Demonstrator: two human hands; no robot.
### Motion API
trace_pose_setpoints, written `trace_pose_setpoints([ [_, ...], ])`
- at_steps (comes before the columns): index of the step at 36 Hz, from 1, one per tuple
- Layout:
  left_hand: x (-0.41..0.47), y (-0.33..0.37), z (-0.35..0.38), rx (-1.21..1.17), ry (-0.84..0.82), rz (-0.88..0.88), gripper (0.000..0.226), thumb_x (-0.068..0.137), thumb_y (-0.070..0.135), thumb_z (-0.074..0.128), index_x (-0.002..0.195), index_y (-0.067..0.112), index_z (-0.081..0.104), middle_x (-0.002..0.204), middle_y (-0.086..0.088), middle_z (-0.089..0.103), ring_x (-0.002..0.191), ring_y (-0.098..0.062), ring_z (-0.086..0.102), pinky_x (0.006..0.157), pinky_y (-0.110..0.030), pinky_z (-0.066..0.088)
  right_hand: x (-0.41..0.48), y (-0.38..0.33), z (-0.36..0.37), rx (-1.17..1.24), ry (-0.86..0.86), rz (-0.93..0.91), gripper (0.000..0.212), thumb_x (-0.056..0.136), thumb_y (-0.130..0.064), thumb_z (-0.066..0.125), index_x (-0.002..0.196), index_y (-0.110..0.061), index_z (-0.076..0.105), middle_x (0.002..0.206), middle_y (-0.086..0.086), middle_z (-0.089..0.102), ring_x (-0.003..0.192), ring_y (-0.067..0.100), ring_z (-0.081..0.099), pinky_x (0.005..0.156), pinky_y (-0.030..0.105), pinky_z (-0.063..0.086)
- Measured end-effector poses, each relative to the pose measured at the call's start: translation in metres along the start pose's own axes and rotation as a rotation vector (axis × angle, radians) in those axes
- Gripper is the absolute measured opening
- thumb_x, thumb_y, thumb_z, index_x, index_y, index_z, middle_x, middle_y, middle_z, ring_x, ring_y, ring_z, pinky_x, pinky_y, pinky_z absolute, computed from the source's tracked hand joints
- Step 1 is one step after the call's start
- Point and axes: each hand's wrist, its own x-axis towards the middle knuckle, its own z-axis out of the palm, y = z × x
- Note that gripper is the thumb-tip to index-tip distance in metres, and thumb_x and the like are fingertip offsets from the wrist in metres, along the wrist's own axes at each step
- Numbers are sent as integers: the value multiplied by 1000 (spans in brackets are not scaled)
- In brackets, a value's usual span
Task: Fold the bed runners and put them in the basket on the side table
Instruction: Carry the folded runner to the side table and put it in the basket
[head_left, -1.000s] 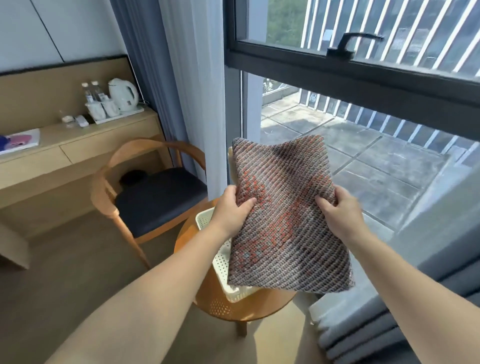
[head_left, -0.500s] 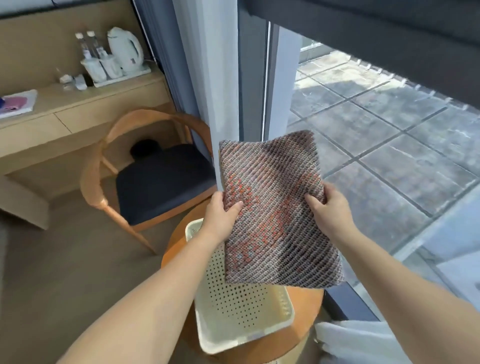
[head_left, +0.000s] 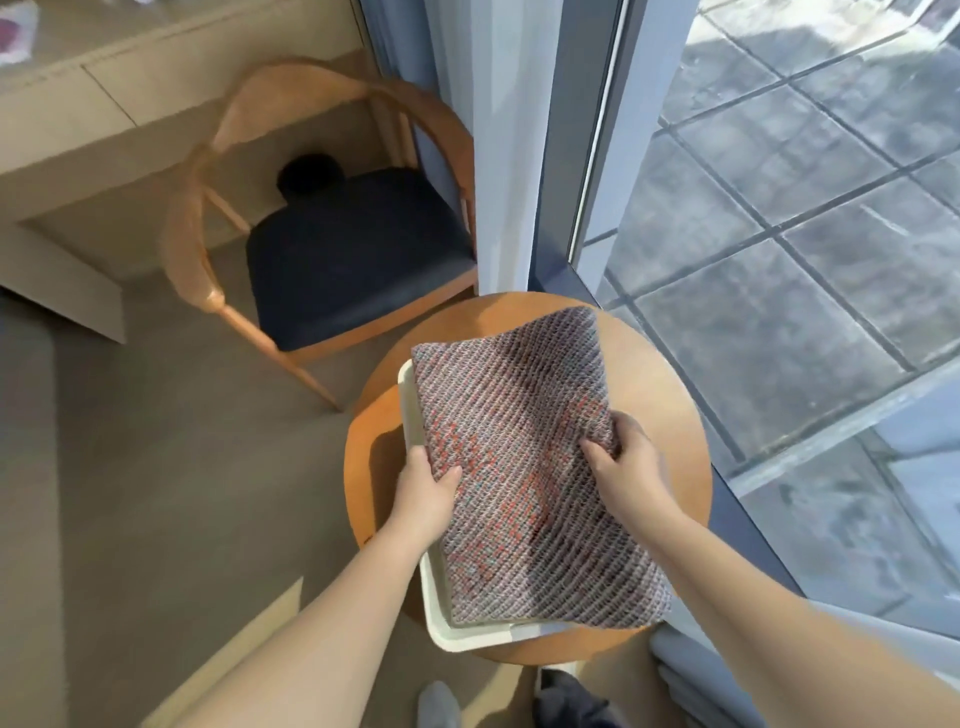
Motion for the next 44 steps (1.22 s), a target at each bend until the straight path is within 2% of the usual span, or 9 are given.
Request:
trace_pose_setpoints([
  [6,5,-18,12,104,65,-102,41,95,11,50,129,6,28,119,-12,55,102,-29,57,83,-39,49,8,11,31,-116,-69,28,42,96,-35,53,136,-29,43,123,2,63,107,26,60,76,32,44],
  [11,8,-17,18,247,70,-101,79,94,6,45,148,19,-10,126,-14,52,80,-26,60,61,-37,48,14,10,40,-313,-108,-46,43,97,-26,50,137,-14,38,130,13,53,111,33,56,87,39,48],
  [14,12,-12,23,376,111,54,91,84,-9,48,149,18,-10,153,-13,13,107,-33,55,81,-40,49,16,10,45,-482,-190,-189,65,90,1,44,147,-11,17,140,14,31,114,37,50,83,40,46],
  [17,21,-8,32,532,150,251,87,85,-6,49,150,16,-4,158,-6,-4,143,-32,15,114,-41,25,21,5,55,-652,-228,-370,87,78,12,37,153,-12,1,158,16,-2,146,32,5,115,37,22],
  [20,35,-5,46,713,121,357,67,97,11,36,151,15,-4,159,-5,-15,146,-21,-14,119,-38,-2,36,-1,68,-820,-210,-529,76,85,2,33,153,-11,0,158,18,-15,146,33,-15,120,40,1],
  [23,51,-8,61,837,97,384,60,101,32,20,151,12,-8,157,-8,-21,143,-20,-23,117,-37,-13,60,-3,85,-906,-188,-584,63,96,-20,25,152,-8,-1,157,19,-18,145,34,-19,119,42,-6],
  [27,75,-21,74,910,102,332,64,100,43,13,150,10,-9,157,-11,-20,144,-24,-22,118,-43,-11,86,7,104,-1000,-171,-584,64,101,-38,18,151,-4,-3,157,19,-19,145,33,-20,118,42,-9],
  [35,103,-58,81,933,135,345,65,99,45,11,151,9,0,159,-13,-10,146,-25,-14,118,-42,-8,111,36,117,-1187,-145,-541,66,101,-43,9,150,-1,-7,157,17,-19,145,32,-18,119,45,-8],
  [44,34,-72,94,877,115,392,62,100,40,13,151,8,-3,159,-10,-11,146,-23,-14,118,-43,-10,21,67,94,-937,-215,-567,72,99,-47,13,150,3,8,158,23,-7,147,34,-9,118,42,-9],
])
